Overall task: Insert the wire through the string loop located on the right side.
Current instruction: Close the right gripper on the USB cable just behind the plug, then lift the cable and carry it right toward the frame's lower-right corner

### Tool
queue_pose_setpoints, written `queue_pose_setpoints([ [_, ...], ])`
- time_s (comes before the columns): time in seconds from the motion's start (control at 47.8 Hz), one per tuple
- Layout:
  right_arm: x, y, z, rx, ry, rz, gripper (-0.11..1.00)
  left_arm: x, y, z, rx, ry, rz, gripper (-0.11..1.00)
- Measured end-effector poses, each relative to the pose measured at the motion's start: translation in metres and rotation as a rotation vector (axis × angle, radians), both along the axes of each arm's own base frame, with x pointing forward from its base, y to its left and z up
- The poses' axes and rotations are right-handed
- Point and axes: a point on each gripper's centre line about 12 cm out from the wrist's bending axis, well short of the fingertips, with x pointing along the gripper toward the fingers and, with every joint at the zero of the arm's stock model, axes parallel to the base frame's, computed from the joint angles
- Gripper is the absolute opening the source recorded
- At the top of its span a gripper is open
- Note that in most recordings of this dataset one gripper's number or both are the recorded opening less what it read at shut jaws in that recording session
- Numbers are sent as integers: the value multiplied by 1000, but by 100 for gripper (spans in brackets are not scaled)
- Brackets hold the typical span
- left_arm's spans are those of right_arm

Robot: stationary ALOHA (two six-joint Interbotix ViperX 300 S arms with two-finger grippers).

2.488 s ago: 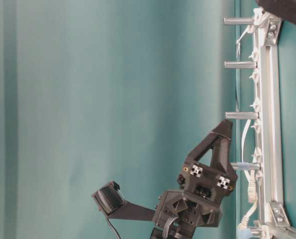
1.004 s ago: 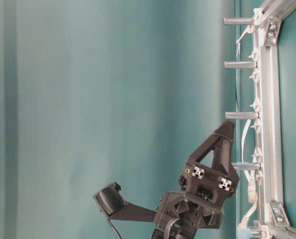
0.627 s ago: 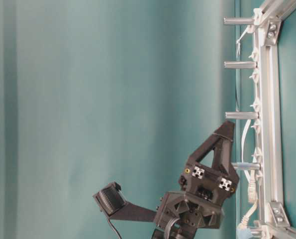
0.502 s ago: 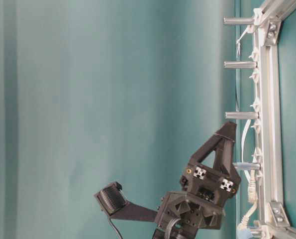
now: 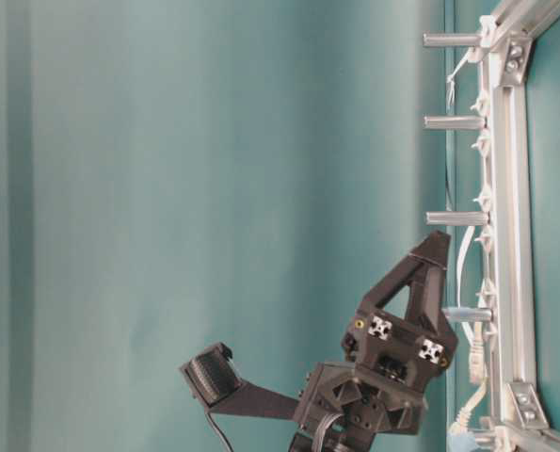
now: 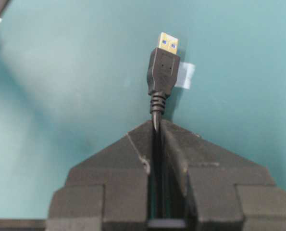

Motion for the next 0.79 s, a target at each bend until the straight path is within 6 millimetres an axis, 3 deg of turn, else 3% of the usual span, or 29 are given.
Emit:
queue_pose_setpoints([
  [0.397,-1,-5,52,-18,-28,65,7,0,0,0,0,0,0,73],
  [0.795,-3,-9,53,-20,-11,67,7,0,0,0,1,-1,1,73],
])
